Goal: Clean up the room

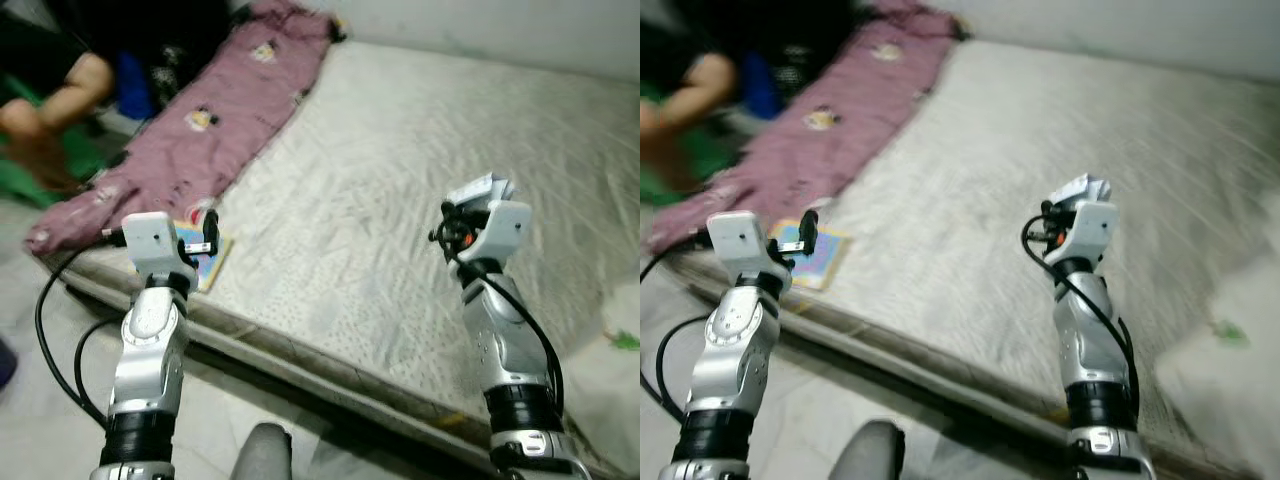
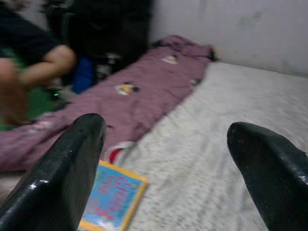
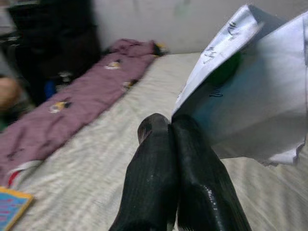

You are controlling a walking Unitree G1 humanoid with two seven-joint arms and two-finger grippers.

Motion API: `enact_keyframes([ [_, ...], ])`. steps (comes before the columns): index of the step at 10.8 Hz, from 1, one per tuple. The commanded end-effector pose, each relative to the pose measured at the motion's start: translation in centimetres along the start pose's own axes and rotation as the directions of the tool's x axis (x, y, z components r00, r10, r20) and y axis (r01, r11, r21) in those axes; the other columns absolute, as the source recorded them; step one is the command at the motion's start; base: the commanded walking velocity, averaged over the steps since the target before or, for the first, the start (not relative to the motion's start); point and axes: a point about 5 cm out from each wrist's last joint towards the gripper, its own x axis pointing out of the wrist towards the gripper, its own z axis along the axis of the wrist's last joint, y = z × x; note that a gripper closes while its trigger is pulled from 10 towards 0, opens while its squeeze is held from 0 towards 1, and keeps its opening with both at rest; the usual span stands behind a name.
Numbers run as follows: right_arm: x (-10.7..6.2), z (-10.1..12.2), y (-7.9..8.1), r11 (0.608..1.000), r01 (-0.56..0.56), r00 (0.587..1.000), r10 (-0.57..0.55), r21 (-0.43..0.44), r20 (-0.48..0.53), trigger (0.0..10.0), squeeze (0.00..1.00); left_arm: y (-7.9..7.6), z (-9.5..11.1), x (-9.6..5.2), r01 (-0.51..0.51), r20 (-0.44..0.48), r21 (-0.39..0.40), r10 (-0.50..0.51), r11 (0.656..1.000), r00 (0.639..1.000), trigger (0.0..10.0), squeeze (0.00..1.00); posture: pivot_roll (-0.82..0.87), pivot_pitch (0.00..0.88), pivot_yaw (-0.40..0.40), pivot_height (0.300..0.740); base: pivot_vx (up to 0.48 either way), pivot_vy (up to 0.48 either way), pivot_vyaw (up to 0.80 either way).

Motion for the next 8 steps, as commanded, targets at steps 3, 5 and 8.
enact_keyframes([
  [3,-0.05,-0.11,-0.27,1.0,0.015,1.0,-0.015,-0.018,0.0,10.0,0.0,0.13,-0.28,0.11,-0.019,-0.019,-0.02,0.018,1.0,1.0,10.0,0.0,0.03,0.0,0.03,0.74,0.0,0.0,0.0],
  [5,-0.04,-0.14,-0.39,0.999,0.021,1.0,-0.021,-0.025,-0.002,10.0,0.0,-0.08,-0.21,0.31,-0.01,-0.02,-0.01,0.009,1.0,1.0,10.0,0.0,0.03,0.0,0.029,0.74,0.0,0.0,0.0],
  [8,-0.16,-0.34,-0.52,0.999,0.032,0.999,-0.032,-0.024,-0.014,10.0,0.0,-0.54,-0.35,0.4,0.021,-0.022,-0.023,-0.021,1.0,1.0,10.0,0.0,0.02,0.0,0.023,0.74,0.0,0.0,0.0],
])
